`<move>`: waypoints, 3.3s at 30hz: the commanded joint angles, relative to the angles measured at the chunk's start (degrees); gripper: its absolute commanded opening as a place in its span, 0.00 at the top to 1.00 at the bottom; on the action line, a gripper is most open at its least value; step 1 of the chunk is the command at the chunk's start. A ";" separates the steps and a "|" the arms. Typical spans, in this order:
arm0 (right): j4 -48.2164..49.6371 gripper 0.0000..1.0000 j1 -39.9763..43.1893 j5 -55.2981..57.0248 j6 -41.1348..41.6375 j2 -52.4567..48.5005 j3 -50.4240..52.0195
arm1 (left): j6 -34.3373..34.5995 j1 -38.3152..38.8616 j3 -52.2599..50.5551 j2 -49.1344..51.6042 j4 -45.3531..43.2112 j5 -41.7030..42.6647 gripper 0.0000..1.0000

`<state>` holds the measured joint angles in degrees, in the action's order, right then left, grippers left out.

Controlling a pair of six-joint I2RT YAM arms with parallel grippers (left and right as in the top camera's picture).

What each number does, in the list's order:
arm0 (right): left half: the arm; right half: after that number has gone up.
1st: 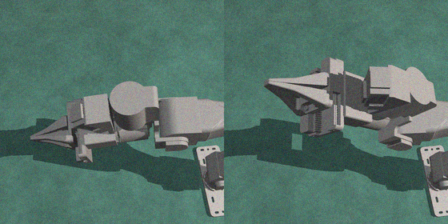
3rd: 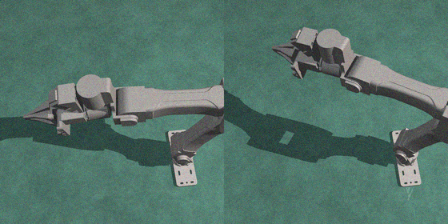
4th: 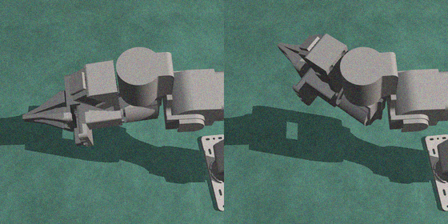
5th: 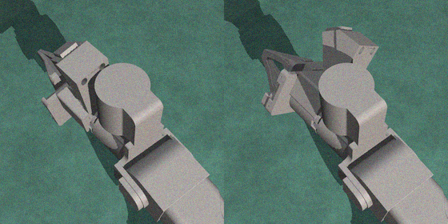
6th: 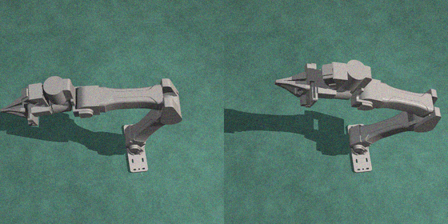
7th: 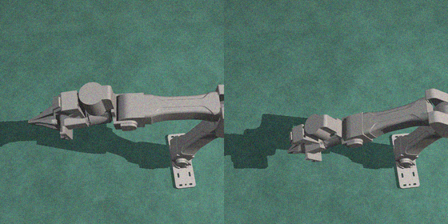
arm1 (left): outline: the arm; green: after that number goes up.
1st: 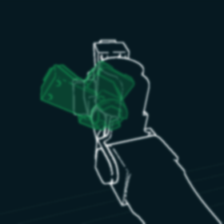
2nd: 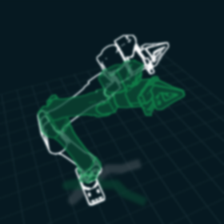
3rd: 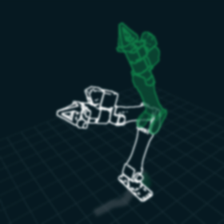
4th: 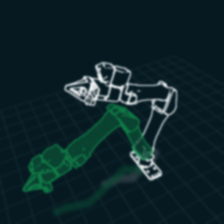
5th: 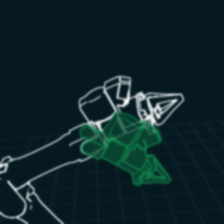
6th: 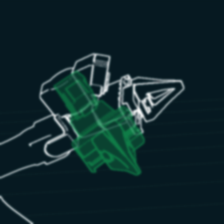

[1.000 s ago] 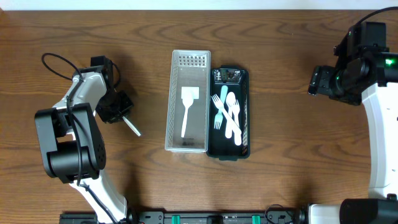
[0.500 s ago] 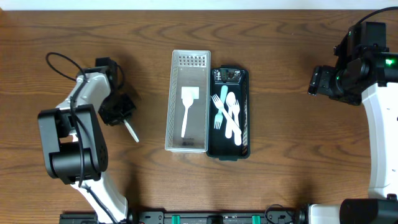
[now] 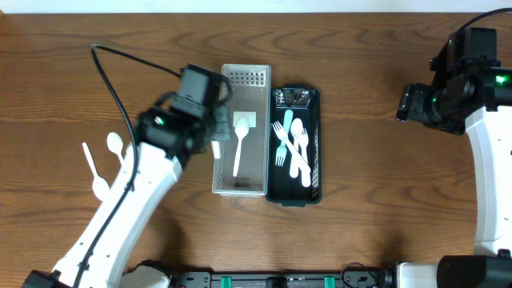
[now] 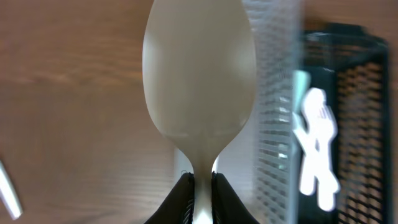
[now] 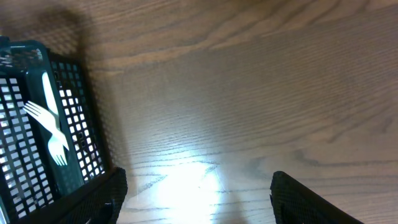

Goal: Pack container
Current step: 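Carry the white spoon into the white basket and release it, then return the left gripper to the spoons and grasp another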

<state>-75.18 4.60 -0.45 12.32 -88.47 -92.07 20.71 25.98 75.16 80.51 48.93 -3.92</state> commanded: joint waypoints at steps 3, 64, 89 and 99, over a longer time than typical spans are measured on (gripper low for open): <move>0.15 0.23 0.31 -0.22 -0.83 -0.04 0.37 | -0.79 4.61 0.13 5.86 -1.99 -3.19 0.88; -2.99 0.23 0.31 -0.17 -0.83 -0.04 0.37 | -4.04 -44.57 -1.29 26.64 0.81 3.61 0.14; -4.17 0.23 0.31 -0.17 -0.85 -0.04 0.37 | -5.29 -46.86 -12.74 26.91 -12.85 3.72 0.14; -4.11 0.23 0.33 0.07 -0.87 -0.04 0.37 | -5.27 -46.84 -13.18 26.93 -12.70 3.72 0.55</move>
<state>-79.24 4.60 -0.43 12.32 -88.47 -92.07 16.05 -20.58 63.00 106.65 35.94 0.25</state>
